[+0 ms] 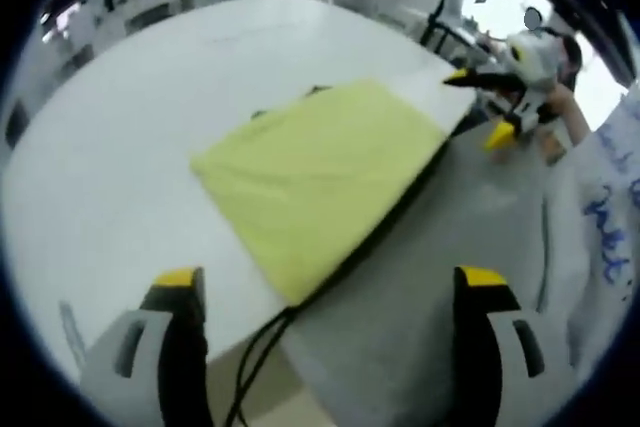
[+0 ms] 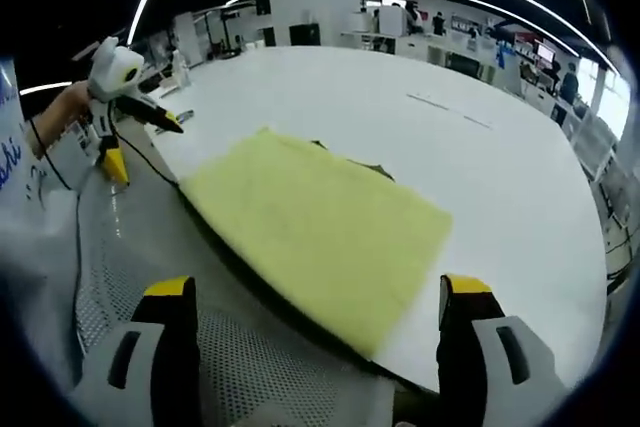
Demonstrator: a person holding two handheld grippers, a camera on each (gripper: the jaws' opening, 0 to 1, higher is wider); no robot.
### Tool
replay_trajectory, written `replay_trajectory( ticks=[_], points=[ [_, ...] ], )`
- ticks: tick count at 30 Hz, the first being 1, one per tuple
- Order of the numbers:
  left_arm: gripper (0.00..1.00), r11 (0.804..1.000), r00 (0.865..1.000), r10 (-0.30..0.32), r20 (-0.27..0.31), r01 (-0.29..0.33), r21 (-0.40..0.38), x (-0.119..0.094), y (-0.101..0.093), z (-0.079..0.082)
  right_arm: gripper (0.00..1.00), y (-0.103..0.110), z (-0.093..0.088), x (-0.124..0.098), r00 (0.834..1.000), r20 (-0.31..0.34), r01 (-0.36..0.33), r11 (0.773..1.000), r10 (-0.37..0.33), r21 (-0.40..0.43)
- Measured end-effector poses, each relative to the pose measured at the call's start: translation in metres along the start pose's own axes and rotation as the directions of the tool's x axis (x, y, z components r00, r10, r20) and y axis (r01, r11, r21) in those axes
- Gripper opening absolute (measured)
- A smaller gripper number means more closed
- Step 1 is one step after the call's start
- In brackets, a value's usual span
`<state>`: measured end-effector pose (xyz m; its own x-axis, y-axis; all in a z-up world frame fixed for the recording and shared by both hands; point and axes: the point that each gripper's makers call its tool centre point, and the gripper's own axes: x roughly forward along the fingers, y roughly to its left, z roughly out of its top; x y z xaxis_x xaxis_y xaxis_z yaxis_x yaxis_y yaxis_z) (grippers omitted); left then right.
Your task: Fold the garment on the visible template until the final outline fits inside the template.
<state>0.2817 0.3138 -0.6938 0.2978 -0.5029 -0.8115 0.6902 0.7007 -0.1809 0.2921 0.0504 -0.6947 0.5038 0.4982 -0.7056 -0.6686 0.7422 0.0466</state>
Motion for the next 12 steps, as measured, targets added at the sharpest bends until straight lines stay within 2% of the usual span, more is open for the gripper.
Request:
replay_trajectory(
  ticks=[3, 12],
  points=[
    [0.99, 1.000, 1.000, 0.014, 0.008, -0.014, -0.003, -0.001, 0.003, 0.001, 1.00, 0.000, -0.003, 0.002, 1.000, -0.014, -0.004, 1.000, 0.004, -0.003],
    [0.99, 1.000, 1.000, 0.023, -0.010, -0.023, -0.019, 0.002, 0.003, -0.009, 1.00, 0.002, -0.006, 0.005, 0.999, -0.040, -0.013, 1.000, 0.013, -0.021]
  ],
)
